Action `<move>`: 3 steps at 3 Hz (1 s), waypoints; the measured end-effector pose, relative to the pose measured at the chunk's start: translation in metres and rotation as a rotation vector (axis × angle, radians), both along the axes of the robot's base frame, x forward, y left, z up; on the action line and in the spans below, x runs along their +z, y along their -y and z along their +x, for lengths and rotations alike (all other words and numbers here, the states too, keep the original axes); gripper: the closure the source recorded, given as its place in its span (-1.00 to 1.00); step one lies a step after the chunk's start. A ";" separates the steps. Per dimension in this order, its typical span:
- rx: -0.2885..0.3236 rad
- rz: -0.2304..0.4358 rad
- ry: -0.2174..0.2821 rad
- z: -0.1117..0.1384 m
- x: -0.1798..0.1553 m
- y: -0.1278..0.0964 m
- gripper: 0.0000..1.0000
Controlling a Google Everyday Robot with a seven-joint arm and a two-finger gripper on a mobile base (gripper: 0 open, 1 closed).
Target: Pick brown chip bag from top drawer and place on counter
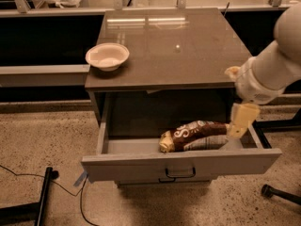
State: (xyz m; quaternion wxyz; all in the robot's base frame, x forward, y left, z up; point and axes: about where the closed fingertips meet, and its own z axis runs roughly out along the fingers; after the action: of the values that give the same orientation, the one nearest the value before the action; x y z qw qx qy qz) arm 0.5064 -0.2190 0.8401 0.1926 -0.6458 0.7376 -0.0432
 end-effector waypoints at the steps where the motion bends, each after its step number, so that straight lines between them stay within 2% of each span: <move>1: 0.063 0.023 -0.019 0.027 -0.038 -0.013 -1.00; 2: 0.151 0.042 -0.047 0.039 -0.065 -0.027 -1.00; 3: 0.206 0.050 -0.057 0.042 -0.079 -0.031 -1.00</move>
Offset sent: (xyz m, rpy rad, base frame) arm 0.0529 0.0410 -0.0964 0.0639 0.0826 0.2683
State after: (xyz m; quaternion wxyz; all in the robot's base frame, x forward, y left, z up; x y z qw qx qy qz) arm 0.5481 -0.1885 0.7615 0.1912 -0.7141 0.6733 0.0137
